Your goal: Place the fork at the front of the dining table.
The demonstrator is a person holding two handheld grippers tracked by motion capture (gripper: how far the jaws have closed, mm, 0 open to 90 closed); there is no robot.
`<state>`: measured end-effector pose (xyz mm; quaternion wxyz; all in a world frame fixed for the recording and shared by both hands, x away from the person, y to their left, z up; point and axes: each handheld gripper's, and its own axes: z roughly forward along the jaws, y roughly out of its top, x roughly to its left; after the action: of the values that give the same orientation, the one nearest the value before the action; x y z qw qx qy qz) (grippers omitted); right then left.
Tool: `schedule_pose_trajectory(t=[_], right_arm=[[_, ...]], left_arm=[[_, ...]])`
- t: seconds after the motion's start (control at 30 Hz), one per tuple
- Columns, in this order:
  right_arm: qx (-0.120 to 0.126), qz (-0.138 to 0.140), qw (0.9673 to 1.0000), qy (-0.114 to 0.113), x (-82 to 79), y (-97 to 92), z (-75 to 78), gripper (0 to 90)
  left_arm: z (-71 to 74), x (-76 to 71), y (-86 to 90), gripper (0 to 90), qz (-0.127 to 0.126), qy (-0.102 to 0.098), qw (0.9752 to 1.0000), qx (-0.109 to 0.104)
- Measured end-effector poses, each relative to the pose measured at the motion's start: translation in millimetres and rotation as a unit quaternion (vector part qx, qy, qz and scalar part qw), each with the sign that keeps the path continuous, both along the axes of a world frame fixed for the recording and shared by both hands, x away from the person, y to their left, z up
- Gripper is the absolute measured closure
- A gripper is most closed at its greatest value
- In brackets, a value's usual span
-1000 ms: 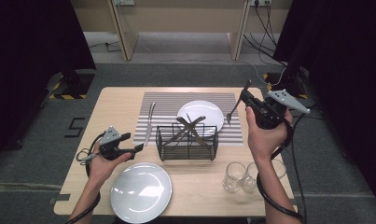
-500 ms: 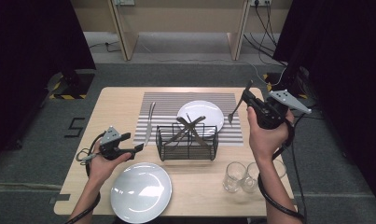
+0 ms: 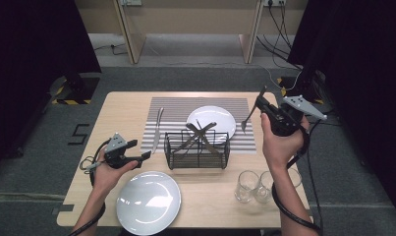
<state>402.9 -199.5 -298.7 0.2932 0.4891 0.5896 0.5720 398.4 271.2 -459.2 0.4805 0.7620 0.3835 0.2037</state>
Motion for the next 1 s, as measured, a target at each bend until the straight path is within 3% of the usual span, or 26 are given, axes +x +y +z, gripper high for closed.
schedule_pose_trajectory(t=[1.0], right_arm=[[-0.006, -0.012, 0.9997, 0.021, 8.1, -5.4, -13.0, 87.2]], left_arm=[[-1.1, 0.0, 0.0, 23.3, 0.000, 0.001, 1.0000, 0.001]])
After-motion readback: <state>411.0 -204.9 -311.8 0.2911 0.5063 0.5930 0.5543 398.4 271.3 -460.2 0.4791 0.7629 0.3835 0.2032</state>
